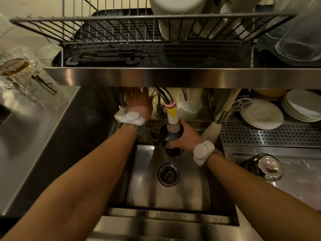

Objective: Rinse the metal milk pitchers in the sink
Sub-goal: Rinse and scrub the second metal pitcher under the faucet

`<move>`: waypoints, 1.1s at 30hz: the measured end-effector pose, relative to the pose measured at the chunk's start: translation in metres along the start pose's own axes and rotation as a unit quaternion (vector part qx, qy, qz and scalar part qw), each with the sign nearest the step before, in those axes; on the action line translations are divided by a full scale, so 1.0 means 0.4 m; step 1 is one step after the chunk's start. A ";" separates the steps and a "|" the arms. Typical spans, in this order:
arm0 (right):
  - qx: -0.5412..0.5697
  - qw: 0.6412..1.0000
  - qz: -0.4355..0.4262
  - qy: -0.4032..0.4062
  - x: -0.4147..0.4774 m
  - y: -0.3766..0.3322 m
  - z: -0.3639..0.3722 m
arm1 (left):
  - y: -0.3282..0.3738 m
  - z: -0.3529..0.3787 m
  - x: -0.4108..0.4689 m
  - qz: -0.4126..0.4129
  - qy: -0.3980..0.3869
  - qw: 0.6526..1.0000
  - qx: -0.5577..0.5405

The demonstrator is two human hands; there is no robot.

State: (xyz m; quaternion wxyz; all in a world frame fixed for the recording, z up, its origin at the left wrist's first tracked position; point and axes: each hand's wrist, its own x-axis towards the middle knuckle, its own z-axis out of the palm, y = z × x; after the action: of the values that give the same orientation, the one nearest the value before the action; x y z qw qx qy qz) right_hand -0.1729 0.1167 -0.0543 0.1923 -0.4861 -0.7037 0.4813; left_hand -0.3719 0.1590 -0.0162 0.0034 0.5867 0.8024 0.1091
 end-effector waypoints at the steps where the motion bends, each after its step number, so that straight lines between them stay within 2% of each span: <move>1: 0.004 1.000 0.002 0.000 -0.001 0.003 0.002 | -0.005 0.003 -0.019 0.021 0.016 1.000 -0.016; 3: 0.009 1.000 0.010 0.016 -0.006 0.009 0.002 | -0.021 0.016 -0.068 0.081 0.032 0.996 -0.033; 6: 0.013 0.999 0.018 0.043 -0.007 0.010 0.005 | -0.040 0.018 -0.121 0.109 -0.033 0.989 -0.097; 9: 0.000 1.000 0.019 0.023 -0.011 0.013 0.014 | -0.037 0.021 -0.159 0.093 -0.124 0.981 -0.112; 15: 0.005 0.997 0.038 0.060 -0.015 0.016 0.007 | -0.044 0.024 -0.180 0.065 -0.187 0.973 -0.119; 18: -0.004 0.999 0.029 0.029 -0.018 0.012 0.021 | -0.053 0.034 -0.187 0.064 -0.206 0.968 -0.132; 23: -0.003 0.996 0.051 0.069 -0.024 0.029 0.003 | -0.079 0.044 -0.209 0.056 -0.212 0.963 -0.159; 27: -0.005 0.998 0.037 0.040 -0.024 0.021 0.024 | -0.088 0.041 -0.215 0.049 -0.221 0.957 -0.182; 31: -0.002 0.996 0.045 0.078 -0.023 0.018 0.020 | -0.100 0.034 -0.220 0.051 -0.230 0.954 -0.185; 33: -0.014 0.997 0.027 0.064 -0.020 0.012 0.032 | -0.101 0.035 -0.223 0.052 -0.228 0.953 -0.192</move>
State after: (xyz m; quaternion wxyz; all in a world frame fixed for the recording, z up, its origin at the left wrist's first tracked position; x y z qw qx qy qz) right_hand -0.1763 0.1036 -0.0627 0.2174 -0.5373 -0.6831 0.4443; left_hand -0.3804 0.0659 -0.0482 0.2934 0.6249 0.7127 0.1242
